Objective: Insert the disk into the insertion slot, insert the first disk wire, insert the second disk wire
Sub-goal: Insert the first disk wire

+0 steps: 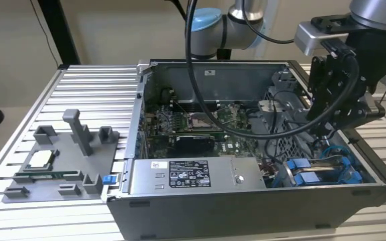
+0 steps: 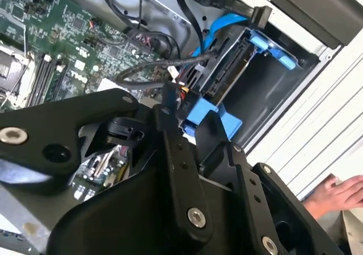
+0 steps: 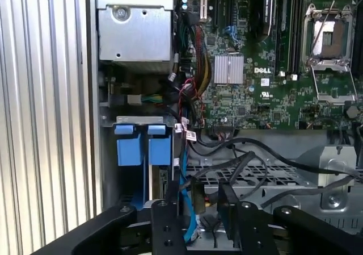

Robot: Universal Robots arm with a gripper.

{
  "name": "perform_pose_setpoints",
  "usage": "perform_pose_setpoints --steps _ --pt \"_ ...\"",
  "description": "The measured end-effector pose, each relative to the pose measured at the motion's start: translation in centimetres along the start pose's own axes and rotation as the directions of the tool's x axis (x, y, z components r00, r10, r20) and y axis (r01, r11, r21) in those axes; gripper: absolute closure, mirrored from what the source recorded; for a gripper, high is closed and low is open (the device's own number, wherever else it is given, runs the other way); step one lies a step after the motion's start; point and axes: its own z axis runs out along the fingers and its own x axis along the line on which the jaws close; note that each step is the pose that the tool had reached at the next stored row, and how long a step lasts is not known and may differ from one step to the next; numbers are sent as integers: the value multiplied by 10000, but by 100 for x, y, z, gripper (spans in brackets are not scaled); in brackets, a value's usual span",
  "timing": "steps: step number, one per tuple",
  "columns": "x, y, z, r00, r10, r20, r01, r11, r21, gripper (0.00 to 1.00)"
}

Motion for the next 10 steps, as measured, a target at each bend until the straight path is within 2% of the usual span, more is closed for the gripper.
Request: perform_pose_setpoints --steps 2,3,10 --pt "-16 1 10 10000 -19 -15 19 10000 97 0" --pt "-18 0 16 10000 -20 -17 21 9999 117 0" --pt "-20 2 36 10000 -23 -51 23 9999 129 0"
